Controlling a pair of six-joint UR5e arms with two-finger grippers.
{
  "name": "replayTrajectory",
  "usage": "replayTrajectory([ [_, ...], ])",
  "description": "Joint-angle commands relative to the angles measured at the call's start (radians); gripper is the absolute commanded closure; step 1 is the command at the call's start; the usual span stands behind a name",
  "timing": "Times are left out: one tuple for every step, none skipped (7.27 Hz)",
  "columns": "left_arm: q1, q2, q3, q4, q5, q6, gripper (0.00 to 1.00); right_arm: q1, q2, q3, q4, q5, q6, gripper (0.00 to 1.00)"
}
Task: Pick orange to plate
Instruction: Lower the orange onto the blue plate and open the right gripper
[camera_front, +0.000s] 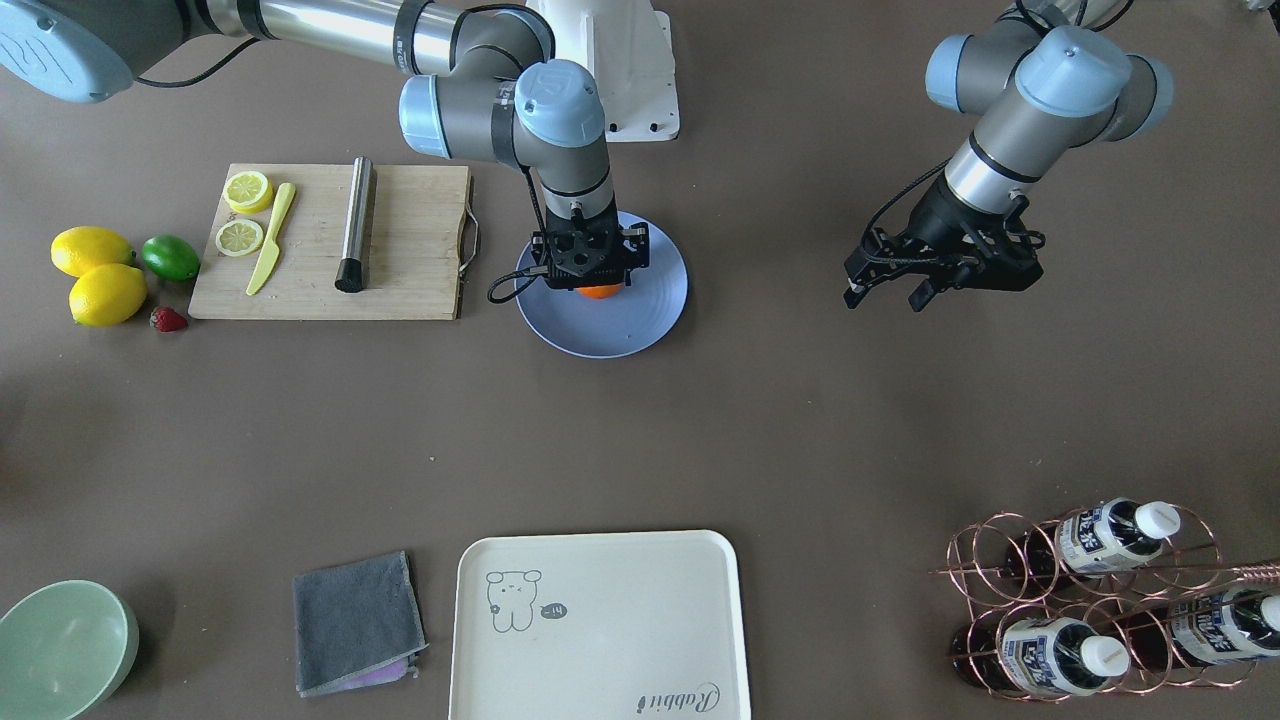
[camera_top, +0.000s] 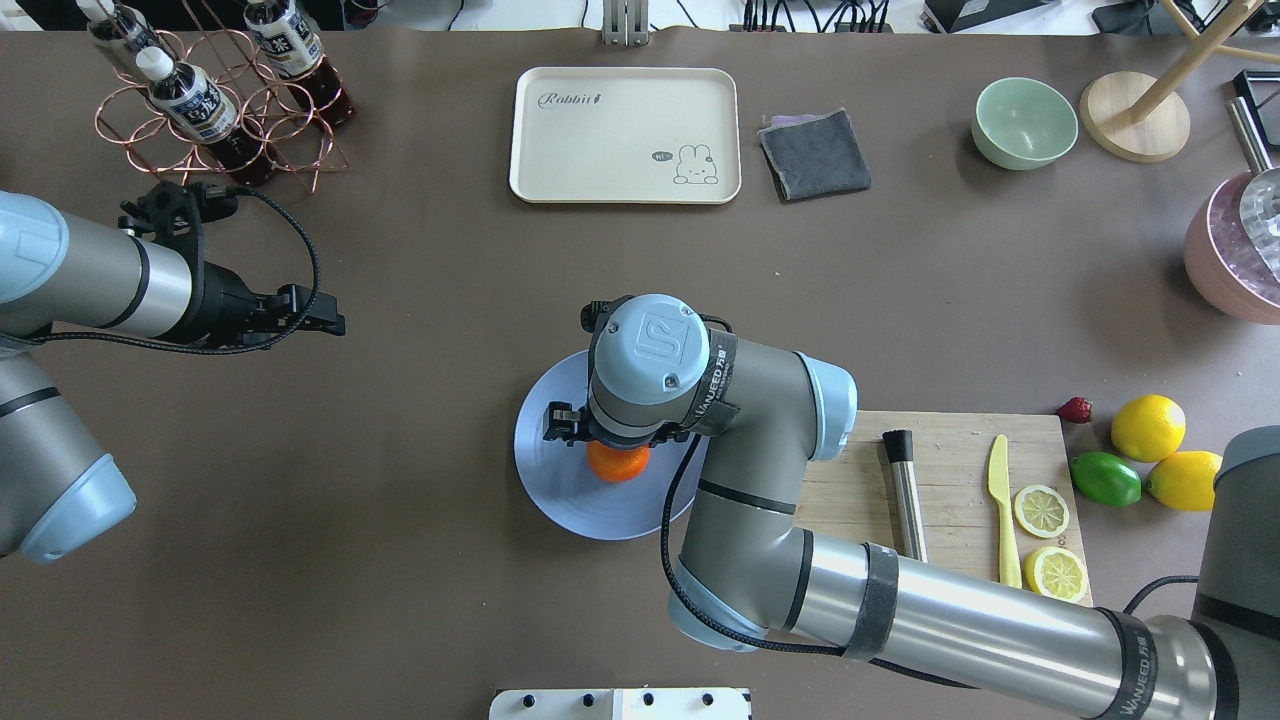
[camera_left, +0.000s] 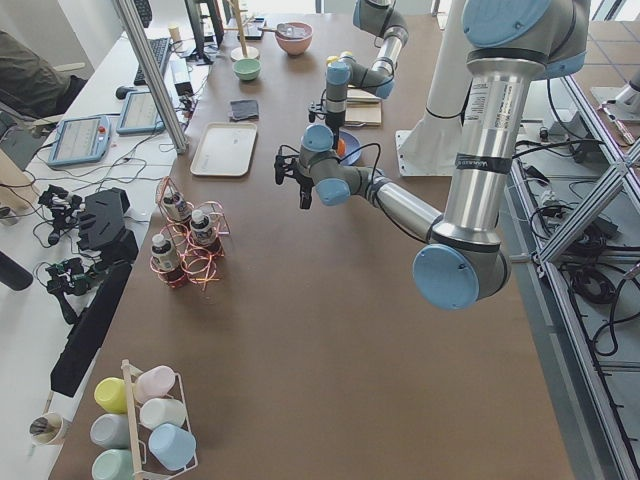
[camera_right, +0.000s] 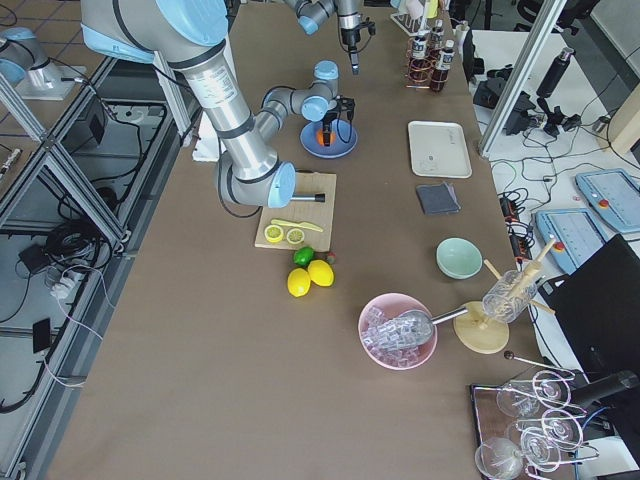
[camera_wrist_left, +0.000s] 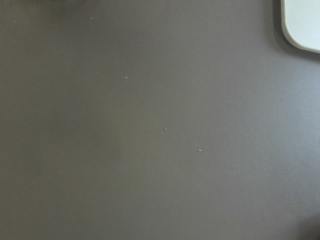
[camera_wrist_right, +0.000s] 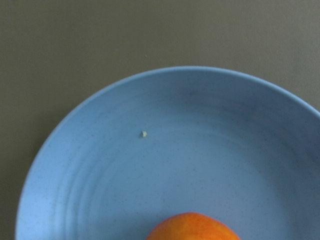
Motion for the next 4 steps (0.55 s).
replayTrajectory([
  [-0.068, 0.002, 0.003, 0.021, -0.073, 0.039, 0.04, 0.121, -0.056, 0.080, -0.021, 0.079, -0.041, 0.00],
  [-0.169, 0.002, -0.006, 0.096, -0.148, 0.174, 0.04, 0.219, -0.133, 0.167, -0.063, 0.162, -0.169, 0.00],
  [-0.264, 0.004, -0.012, 0.177, -0.205, 0.309, 0.04, 0.352, -0.237, 0.256, -0.115, 0.264, -0.319, 0.00],
  [-0.356, 0.028, -0.016, 0.240, -0.255, 0.447, 0.04, 0.504, -0.347, 0.297, -0.132, 0.373, -0.518, 0.00],
])
